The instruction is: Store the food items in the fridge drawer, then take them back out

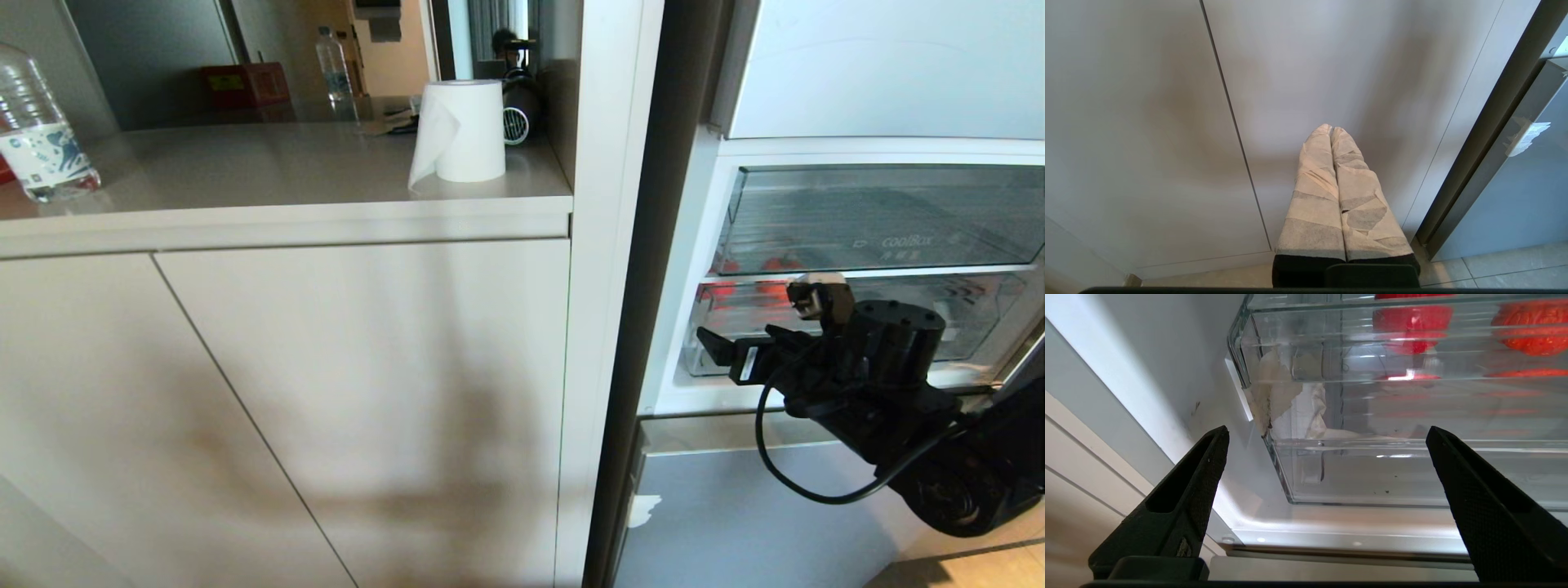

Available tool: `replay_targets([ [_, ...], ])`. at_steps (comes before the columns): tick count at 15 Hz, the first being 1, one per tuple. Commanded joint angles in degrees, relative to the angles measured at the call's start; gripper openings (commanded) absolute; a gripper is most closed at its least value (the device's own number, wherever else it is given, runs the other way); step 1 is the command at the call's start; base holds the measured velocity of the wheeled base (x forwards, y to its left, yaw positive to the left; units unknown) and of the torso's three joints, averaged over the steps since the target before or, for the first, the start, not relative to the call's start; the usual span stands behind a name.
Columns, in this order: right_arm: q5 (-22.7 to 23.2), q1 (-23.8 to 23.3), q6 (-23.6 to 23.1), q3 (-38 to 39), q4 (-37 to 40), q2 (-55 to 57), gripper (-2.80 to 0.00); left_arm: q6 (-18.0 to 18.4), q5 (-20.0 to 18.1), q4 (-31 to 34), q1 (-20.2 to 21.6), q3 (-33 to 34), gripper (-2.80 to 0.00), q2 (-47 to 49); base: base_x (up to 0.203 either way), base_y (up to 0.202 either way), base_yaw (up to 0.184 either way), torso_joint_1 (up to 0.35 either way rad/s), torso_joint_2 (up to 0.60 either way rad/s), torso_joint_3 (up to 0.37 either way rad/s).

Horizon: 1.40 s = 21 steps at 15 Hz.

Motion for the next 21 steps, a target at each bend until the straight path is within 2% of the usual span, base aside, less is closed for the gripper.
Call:
replay_targets([
  [1, 0.0, 0.2, 0.0, -0.3, -0.8, 0.4, 0.0, 0.0, 0.0, 0.0, 0.0, 0.0, -2.8, 0.1, 0.0, 0.0, 0.0, 0.0, 0.0, 0.0],
  [6, 0.1, 0.4, 0.3, -1.9, -0.8, 0.7, 0.0, 0.0, 0.0, 0.0, 0.0, 0.0, -2.8, 0.1, 0.0, 0.0, 0.0, 0.0, 0.0, 0.0],
  [12, -0.3, 2.8, 0.3, -3.8, -0.8, 2.3, 0.0, 0.0, 0.0, 0.0, 0.0, 0.0, -2.8, 0.0, 0.0, 0.0, 0.0, 0.0, 0.0, 0.0],
  [13, -0.3, 2.8, 0.3, -4.0, -0.8, 2.3, -2.8, 0.0, 0.0, 0.0, 0.0, 0.0, -2.8, 0.1, 0.0, 0.0, 0.0, 0.0, 0.0, 0.0],
  [19, -0.6, 4.7, 0.3, -5.8, -0.8, 3.1, -2.8, 0.0, 0.0, 0.0, 0.0, 0.0, -2.8, 0.0, 0.0, 0.0, 0.0, 0.0, 0.0, 0.0],
  [21, -3.3, 5.2, 0.3, -6.8, -0.8, 4.2, -2.8, 0.0, 0.0, 0.0, 0.0, 0.0, -2.8, 0.1, 0.0, 0.0, 0.0, 0.0, 0.0, 0.0],
])
